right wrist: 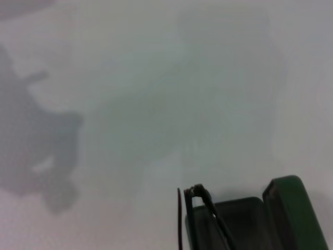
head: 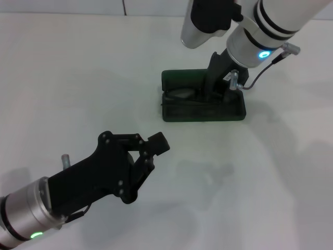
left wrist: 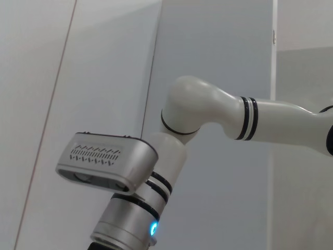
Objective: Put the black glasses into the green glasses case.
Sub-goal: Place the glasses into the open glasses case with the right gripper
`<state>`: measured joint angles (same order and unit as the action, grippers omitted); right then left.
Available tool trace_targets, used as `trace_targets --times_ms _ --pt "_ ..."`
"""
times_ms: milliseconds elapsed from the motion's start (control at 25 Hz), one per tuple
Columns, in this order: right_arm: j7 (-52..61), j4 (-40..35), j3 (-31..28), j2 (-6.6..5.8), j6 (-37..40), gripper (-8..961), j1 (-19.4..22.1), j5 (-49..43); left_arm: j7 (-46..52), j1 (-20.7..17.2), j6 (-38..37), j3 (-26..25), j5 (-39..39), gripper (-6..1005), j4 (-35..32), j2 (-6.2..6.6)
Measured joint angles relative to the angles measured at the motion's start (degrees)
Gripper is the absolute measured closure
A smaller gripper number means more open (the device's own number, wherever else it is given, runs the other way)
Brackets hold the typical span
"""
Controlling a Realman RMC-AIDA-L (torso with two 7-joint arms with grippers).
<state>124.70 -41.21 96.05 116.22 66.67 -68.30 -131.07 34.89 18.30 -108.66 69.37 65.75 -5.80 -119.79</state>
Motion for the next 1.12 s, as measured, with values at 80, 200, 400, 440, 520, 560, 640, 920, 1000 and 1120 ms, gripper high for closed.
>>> trace_targets --times_ms 80,200,400,440,520,560,640,920,1000,1120 --pt "0.3 0.7 0.1 -0.01 -1.0 855 0.2 0.0 0.0 0.2 0.3 0.1 0.0 956 0.0 0.0" --pt "0.8 2.0 0.1 -0.02 -2.1 855 0.2 0.1 0.0 0.3 0.5 0.1 0.0 956 0.0 0.0" --pt "0.9 3.5 1.1 -0.03 -3.5 855 0.3 0.2 0.1 0.3 1.1 0.2 0.1 956 0.0 0.0" --pt "1.0 3.7 1.3 -0.03 -3.9 855 0.3 0.2 0.1 0.3 1.2 0.2 0.1 956 0.0 0.0" --pt "1.0 4.0 1.6 -0.03 -4.7 855 0.5 0.2 0.1 0.3 1.3 0.1 0.1 956 0.0 0.0" --pt "1.0 4.1 1.7 -0.03 -5.2 855 0.6 0.2 0.2 0.3 1.4 0.1 0.1 956 0.0 0.0" --pt "1.0 4.1 1.8 -0.03 -5.6 855 0.7 0.2 0.3 0.4 1.8 0.1 0.1 956 0.0 -0.03" --pt "1.0 4.1 4.0 -0.03 -7.8 854 0.9 0.0 0.4 0.4 2.0 0.1 0.1 956 0.0 -0.09" --pt "1.0 4.1 4.5 -0.03 -8.1 854 0.9 0.1 0.4 0.5 2.0 0.1 0.1 956 0.0 -0.09" --pt "1.1 4.0 4.5 -0.03 -8.1 854 0.9 0.0 0.5 0.6 2.0 0.1 0.1 956 0.0 -0.09"
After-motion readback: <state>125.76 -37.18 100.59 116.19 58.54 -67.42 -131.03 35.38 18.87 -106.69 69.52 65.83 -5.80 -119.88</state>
